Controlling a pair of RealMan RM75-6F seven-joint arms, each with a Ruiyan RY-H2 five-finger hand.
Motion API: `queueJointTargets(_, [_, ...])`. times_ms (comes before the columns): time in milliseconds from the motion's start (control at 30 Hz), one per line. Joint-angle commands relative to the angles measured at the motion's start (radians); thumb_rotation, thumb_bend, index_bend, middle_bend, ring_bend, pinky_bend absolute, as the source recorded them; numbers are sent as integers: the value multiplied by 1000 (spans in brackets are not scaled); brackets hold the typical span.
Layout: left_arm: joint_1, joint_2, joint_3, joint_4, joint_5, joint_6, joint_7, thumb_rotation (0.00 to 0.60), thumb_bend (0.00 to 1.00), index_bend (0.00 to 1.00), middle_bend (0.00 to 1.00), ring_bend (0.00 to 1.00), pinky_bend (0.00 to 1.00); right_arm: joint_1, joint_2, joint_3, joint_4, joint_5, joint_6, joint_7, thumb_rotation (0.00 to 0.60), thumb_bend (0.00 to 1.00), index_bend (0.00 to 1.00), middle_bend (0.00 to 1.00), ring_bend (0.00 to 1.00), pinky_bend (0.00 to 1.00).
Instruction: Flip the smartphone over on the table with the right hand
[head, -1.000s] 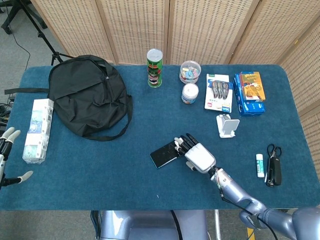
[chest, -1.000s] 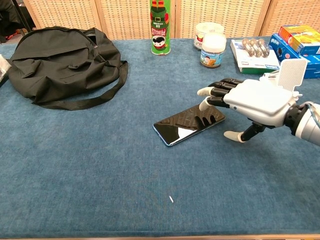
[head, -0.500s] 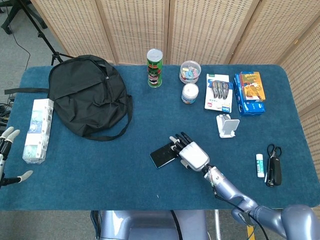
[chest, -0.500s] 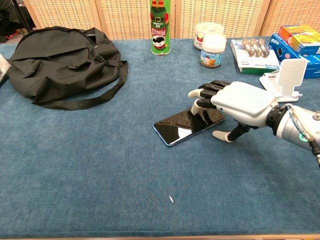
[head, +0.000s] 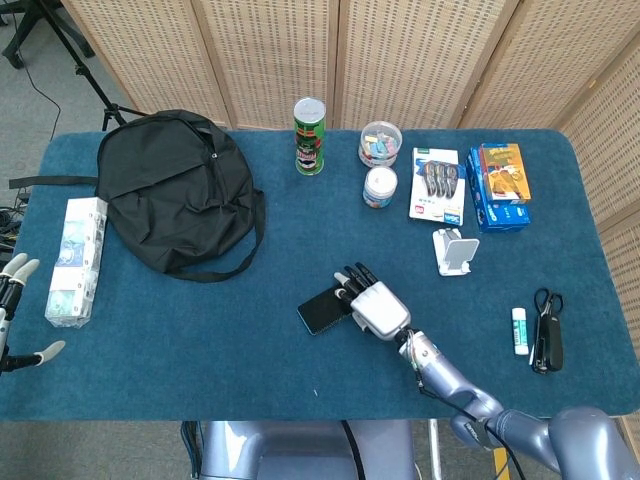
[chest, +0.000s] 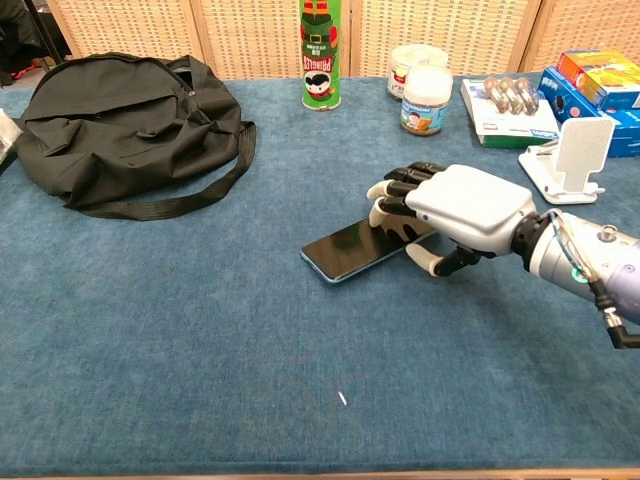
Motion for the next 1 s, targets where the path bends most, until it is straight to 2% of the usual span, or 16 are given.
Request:
queueJointTargets(33, [0,0,0,0,-1,-1,-1,600,0,0,0,0,0,9,-4,10,-7,4,3,7,600,714,432,151,0,53])
queueJointTargets(333, [-2,3,1,-1,0,-6,-3,600,0,0,0,0,0,60,-8,62,-61,48,-41,-53,600,749,463,153,0,53])
queueJointTargets(667, [-3,11,0,4,-3,-10,-25,600,0,0,0,0,0,168,-48,181,-122,177,-144,-289,600,728,481,153,0,53])
queueJointTargets(733, [-4,13,-1,5,-5,-13,-29,600,0,0,0,0,0,184,-61,198,-125,208,-153,-349,600,571,456,148,0,53])
queueJointTargets(800, [-5,15,-1,6,-6,-15,-33,600,0,0,0,0,0,195,-71,212,-125,240,-159,-406,600,263,356,121,0,53])
queueJointTargets(867, [-5,17,-2,7,-6,-14,-40,600,0,0,0,0,0,206,-78,230,-133,274,-161,-452,600,111,266,87,0,53])
queueJointTargets(900, [-4,18,-2,8,-6,-13,-45,600,0,0,0,0,0,210,-79,241,-138,288,-155,-469,600,59,228,71,0,53])
queueJointTargets(1000, [-4,22,-3,10,-7,-14,-55,600,0,0,0,0,0,218,-75,258,-153,319,-138,-514,600,0,161,37,0,53])
